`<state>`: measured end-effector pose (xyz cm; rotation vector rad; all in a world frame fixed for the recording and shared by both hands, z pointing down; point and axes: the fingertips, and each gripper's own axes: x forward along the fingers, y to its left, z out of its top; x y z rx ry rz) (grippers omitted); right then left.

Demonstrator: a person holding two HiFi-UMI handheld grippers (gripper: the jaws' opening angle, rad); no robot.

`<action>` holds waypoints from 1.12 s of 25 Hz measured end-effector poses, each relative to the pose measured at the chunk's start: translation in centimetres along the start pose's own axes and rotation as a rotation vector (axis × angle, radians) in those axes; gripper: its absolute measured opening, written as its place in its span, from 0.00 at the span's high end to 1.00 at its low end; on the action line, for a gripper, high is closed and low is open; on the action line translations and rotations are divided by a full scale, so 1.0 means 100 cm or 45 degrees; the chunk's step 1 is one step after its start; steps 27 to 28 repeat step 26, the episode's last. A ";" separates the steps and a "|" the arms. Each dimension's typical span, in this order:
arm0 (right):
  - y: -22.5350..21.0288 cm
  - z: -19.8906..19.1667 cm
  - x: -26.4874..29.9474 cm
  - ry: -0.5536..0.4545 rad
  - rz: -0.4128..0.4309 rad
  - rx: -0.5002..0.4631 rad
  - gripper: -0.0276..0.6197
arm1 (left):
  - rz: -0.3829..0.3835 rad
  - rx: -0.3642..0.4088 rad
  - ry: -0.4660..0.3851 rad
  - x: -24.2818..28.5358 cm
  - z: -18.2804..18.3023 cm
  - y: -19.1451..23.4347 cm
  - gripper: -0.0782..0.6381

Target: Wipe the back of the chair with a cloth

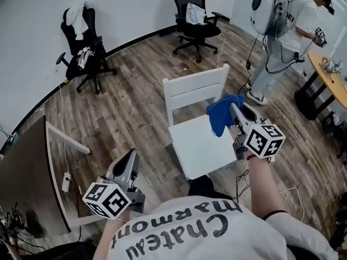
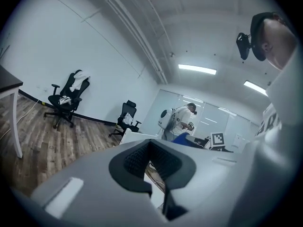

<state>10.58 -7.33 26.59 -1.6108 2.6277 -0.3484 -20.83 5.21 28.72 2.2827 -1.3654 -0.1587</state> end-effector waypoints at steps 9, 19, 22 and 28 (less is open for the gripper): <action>0.056 -0.041 -0.079 0.146 0.008 -0.008 0.83 | -0.042 -0.036 0.036 -0.053 -0.020 -0.010 0.88; 0.075 -0.051 -0.120 0.190 -0.023 -0.012 0.83 | -0.128 0.007 0.059 -0.067 -0.021 -0.023 0.88; 0.077 -0.049 -0.125 0.181 -0.024 -0.022 0.83 | -0.139 0.020 0.039 -0.070 -0.020 -0.026 0.88; 0.081 -0.051 -0.127 0.178 -0.024 -0.023 0.83 | -0.142 0.004 0.042 -0.073 -0.026 -0.025 0.88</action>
